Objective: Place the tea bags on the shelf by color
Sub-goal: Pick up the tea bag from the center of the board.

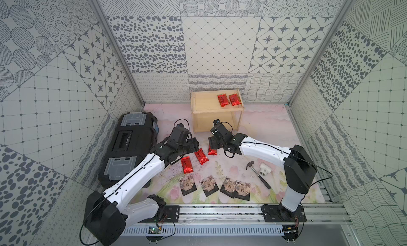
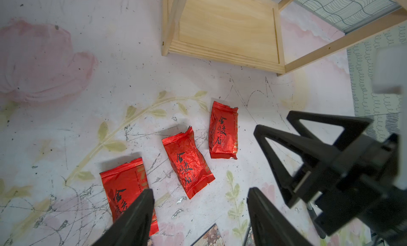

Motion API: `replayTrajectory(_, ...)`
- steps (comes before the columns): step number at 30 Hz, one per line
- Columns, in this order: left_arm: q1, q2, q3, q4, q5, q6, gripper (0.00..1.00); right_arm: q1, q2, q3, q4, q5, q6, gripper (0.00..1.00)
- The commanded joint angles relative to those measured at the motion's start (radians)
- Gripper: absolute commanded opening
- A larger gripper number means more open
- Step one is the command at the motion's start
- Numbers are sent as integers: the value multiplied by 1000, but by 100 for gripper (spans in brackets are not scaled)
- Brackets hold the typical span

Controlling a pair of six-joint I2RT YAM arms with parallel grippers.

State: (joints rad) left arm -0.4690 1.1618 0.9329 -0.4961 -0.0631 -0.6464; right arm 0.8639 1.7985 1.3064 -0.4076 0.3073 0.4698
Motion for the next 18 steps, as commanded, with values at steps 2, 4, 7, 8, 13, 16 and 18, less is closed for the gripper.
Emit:
replayTrajectory(2, 0, 2, 10, -33, -20, -9, 71, -4, 48, 0, 93, -83, 135, 78)
replayTrajectory(4, 1, 2, 11, -30, -24, -8, 72, -5, 79, 14, 93, -107, 157, 79)
replayTrajectory(7, 1, 11, 14, -31, -26, -10, 73, -4, 124, 40, 86, -123, 183, 79)
replayTrajectory(8, 2, 13, 17, -33, -24, -10, 73, -4, 140, 55, 70, -115, 197, 79)
replayTrajectory(13, 3, 29, 23, -42, -25, -14, 74, -4, 195, 96, -4, -69, 230, 79)
replayTrajectory(16, 4, 33, 23, -40, -20, -15, 75, -3, 211, 101, -6, -60, 232, 80)
replayTrajectory(18, 4, 35, 25, -40, -19, -18, 75, -2, 229, 112, -11, -58, 230, 80)
